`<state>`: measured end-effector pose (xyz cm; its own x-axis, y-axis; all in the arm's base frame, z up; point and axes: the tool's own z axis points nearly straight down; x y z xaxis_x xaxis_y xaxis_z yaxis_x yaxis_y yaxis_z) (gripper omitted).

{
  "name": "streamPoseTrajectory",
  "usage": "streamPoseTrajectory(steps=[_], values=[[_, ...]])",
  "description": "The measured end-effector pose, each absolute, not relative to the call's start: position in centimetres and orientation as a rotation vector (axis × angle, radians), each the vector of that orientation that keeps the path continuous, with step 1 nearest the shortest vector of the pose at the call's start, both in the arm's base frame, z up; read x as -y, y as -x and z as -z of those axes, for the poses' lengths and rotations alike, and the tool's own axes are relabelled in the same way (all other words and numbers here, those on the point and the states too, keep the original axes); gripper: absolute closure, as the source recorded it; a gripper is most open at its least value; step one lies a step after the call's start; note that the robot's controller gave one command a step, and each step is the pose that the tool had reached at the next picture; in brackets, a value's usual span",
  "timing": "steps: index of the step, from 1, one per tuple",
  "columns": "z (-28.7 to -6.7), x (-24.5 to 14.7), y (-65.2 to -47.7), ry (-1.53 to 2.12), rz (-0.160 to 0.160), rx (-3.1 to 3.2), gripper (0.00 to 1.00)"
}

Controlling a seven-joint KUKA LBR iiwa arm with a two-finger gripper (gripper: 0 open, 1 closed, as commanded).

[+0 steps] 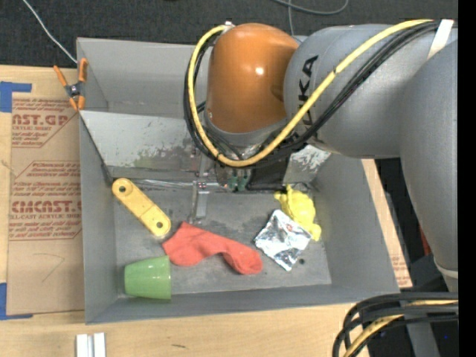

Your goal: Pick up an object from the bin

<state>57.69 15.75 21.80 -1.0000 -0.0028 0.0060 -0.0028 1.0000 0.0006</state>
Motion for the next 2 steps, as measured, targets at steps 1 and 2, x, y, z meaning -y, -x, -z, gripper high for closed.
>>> streamPoseTrajectory(steps=[1, 2], values=[[-22.3, -15.6, -57.9, -0.001, 0.002, 3.143, 0.0], [-14.5, -14.2, -54.2, -0.23, 0.002, 3.131, 0.0]])
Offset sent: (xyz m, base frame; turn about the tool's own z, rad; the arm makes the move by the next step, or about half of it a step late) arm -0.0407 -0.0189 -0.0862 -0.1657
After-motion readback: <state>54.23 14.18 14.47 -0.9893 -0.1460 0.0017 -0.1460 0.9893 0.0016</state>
